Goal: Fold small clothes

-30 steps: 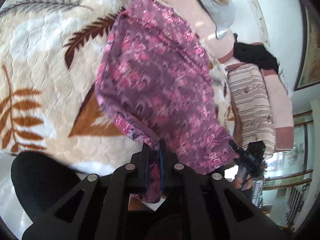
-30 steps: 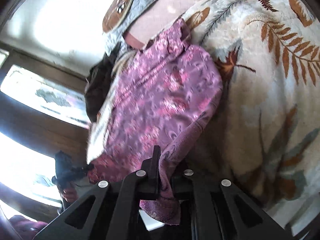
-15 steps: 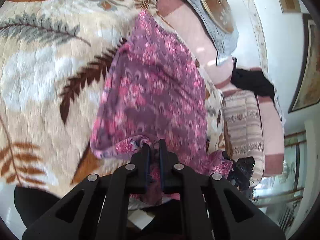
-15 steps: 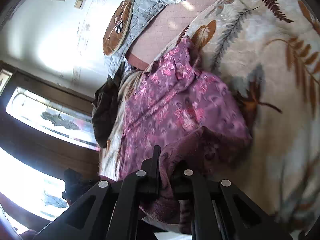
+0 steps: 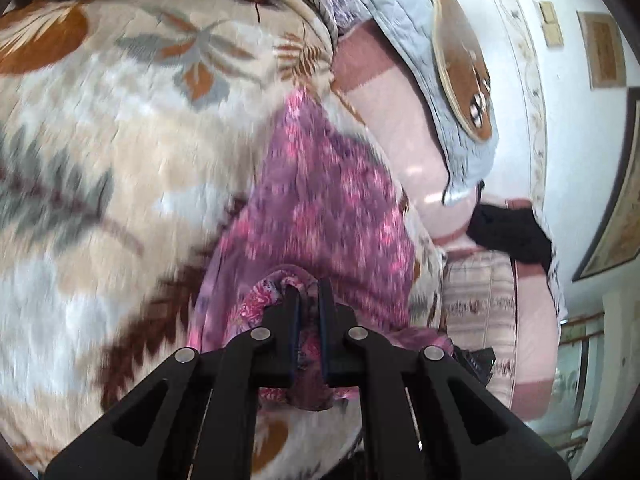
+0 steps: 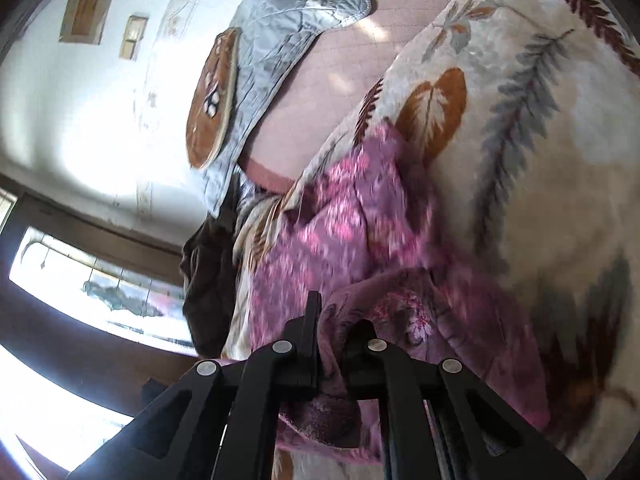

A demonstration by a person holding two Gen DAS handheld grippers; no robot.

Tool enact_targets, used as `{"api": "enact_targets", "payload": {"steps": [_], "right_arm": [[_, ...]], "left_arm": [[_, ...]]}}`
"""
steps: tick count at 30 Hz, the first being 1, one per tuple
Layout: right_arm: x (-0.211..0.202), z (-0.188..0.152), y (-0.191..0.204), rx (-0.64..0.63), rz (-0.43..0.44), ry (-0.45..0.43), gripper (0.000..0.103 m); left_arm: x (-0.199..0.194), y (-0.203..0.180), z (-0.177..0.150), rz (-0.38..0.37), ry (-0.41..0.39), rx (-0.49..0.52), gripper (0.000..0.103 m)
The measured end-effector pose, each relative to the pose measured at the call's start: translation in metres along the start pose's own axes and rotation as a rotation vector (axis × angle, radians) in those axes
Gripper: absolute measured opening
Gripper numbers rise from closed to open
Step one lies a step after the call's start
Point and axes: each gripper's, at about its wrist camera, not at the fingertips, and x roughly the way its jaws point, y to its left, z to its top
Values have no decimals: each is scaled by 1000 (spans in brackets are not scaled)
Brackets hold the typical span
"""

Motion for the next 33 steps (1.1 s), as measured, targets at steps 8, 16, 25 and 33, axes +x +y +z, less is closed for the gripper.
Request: {"api": "enact_targets", "payload": {"steps": [8,16,25,33], "right_arm": [[45,44,-9,53,0,-27,6],[84,71,-37,220,-18,-29,12],[107,71,-10,148,76,58,27],[92,104,-34,317,56,-146,32]], "left_arm": [[31,-6,55,-19,-20,-41,6],[72,-2,93,74,6,-61,6],[80,-5,119,16,29,-128,7],[50,0,133,-21,-54,-155,42]]}}
